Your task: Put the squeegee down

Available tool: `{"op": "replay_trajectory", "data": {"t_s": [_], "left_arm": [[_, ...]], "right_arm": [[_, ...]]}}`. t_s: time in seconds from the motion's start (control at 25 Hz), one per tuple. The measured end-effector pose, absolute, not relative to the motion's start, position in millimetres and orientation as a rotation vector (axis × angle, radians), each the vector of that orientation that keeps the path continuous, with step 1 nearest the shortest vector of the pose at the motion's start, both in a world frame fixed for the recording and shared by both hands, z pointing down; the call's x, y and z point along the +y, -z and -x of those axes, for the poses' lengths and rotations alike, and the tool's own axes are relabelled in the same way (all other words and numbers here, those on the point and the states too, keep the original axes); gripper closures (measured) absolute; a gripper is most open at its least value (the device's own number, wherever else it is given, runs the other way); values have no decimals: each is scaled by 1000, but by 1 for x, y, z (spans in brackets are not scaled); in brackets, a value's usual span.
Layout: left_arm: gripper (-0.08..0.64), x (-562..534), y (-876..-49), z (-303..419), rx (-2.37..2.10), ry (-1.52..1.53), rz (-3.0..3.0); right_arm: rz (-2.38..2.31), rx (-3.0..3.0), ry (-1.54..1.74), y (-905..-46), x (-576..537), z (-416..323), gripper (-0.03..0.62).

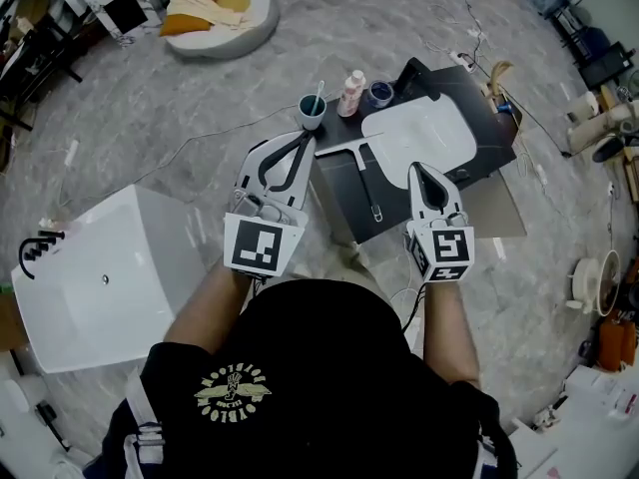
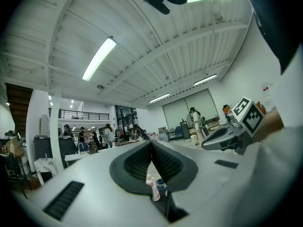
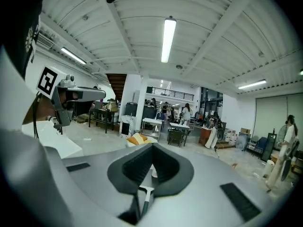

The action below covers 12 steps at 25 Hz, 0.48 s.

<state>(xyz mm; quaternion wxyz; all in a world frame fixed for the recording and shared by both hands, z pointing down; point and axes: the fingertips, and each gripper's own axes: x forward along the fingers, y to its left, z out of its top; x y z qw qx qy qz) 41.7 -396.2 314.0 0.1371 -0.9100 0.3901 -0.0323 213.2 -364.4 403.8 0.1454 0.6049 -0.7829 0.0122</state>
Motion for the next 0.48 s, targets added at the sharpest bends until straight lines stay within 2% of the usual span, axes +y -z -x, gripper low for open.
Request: {"op": "replay_trajectory", "data": {"t_s": [0.48], "left_arm": [[537, -379, -313, -65, 1054, 101, 2623]], "right_arm": [[-1697, -2306, -32, -381, -347, -205, 565]]}}
